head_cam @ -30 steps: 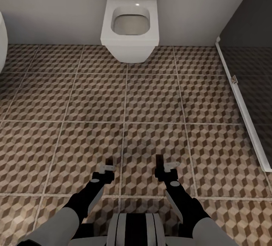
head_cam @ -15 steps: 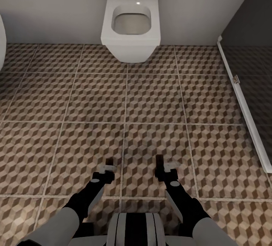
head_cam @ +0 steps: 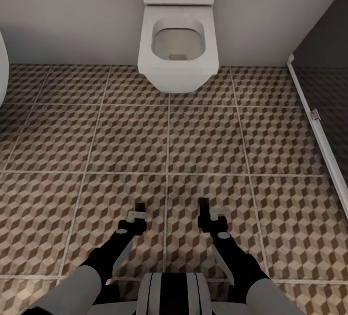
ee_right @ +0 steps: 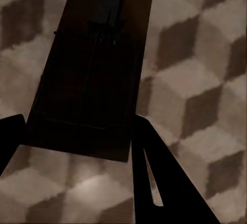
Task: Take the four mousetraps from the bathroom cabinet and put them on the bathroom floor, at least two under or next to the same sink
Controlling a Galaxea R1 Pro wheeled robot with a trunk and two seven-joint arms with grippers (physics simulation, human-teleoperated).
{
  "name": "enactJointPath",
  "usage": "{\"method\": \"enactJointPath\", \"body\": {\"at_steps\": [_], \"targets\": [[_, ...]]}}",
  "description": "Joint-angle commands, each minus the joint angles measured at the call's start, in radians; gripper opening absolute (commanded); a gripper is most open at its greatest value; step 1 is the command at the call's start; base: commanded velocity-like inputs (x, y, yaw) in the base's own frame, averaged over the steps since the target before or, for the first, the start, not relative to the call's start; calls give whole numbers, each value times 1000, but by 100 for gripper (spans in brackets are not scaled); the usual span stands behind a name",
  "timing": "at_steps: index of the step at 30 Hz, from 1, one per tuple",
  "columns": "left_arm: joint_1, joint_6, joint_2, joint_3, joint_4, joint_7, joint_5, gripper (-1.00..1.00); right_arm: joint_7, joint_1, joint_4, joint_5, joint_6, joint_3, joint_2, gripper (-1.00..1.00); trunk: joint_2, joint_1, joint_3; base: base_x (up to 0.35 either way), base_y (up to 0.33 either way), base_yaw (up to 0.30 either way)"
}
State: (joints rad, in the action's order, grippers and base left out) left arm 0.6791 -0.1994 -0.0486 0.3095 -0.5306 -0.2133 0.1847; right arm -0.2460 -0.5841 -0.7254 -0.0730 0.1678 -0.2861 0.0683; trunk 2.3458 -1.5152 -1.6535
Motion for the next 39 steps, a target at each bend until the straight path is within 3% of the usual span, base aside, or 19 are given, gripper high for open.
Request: {"method": "enactJointPath", "body": {"at_steps": [1,26,39], "targets": [[0,-5,1,8,-2,-9,9,-100,-6,0,-2,-11,4,-5,-1,-100,0,0,-1,320,59,0],[0,-5,-8,8,0,-9,9,-100,-1,0,39,-3,2,-4,-6,-100,0,0,-1,322,5,0],[0,-4,-8,8,-1,-6,9,-100,-1,-2,59,66,10,-2,-5,-100,0,0,-1,31,0,0]]}}
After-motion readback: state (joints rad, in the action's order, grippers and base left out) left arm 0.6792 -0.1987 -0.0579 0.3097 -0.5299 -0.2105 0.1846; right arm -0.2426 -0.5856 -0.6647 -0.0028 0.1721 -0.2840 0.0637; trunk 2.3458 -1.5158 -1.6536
